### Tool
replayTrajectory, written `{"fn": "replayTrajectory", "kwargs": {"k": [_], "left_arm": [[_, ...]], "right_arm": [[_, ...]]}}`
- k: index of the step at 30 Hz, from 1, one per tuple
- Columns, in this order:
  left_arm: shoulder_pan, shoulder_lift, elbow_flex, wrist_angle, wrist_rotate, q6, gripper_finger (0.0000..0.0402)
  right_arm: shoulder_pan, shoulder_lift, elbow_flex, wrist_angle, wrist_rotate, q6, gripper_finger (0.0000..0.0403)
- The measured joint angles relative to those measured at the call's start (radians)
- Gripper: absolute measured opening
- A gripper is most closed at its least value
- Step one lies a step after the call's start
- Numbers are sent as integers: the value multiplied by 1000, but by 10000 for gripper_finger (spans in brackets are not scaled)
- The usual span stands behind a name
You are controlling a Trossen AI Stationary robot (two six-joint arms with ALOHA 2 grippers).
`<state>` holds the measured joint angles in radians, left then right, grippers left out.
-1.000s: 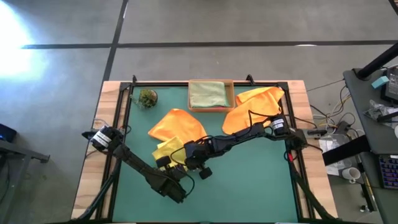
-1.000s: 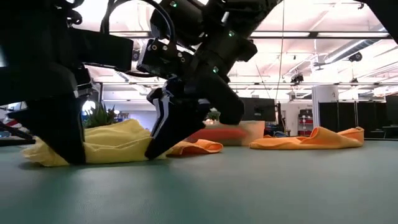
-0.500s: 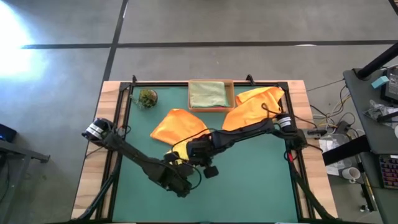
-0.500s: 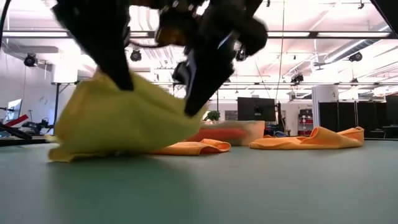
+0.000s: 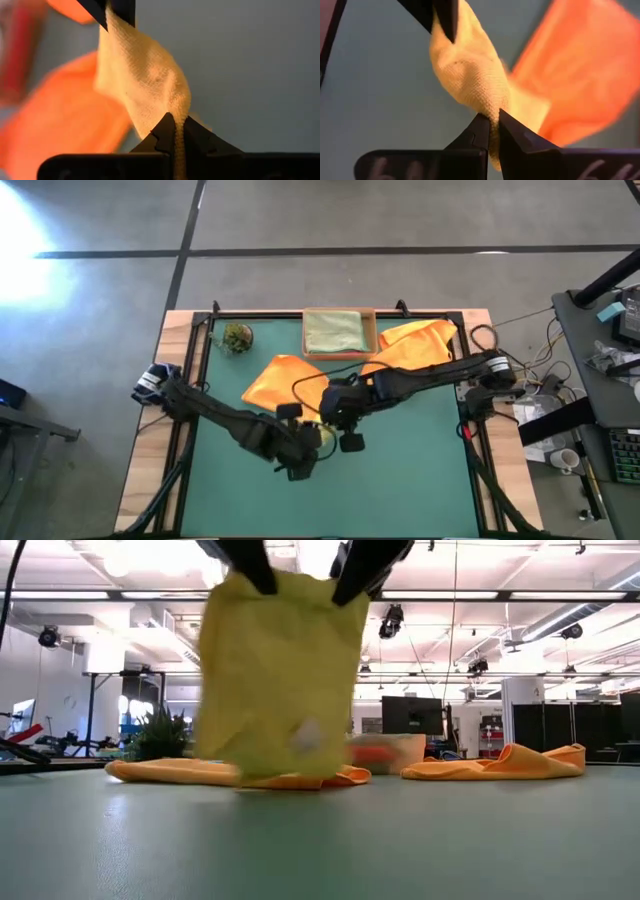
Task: Fold microfiber towels
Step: Stack the yellow microfiber towel on top of the green microfiber towel in the orange bin
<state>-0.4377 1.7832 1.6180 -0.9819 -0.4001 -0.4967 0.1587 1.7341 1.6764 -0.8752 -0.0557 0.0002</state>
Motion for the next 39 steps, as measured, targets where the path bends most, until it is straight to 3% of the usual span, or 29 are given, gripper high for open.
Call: {"fn": "replayTrajectory", "kwargs": {"k": [6, 11, 19, 31, 39], "left_arm": [[88, 0, 97, -72, -81, 214, 2], [158, -3, 164, -96, -289, 302, 2], [328, -3, 164, -89, -278, 549, 2], [545, -3, 177, 85, -251, 968, 1], [689, -3, 174, 287, -188, 1124, 1]], "right_arm": [[-16, -82, 0, -54, 124, 67, 12], [-20, -143, 0, -116, 371, 199, 12], [-80, -170, 0, -130, 591, 304, 12], [-314, -169, 0, -115, 601, 253, 12], [-464, -168, 1, 10, 602, 129, 12]]}}
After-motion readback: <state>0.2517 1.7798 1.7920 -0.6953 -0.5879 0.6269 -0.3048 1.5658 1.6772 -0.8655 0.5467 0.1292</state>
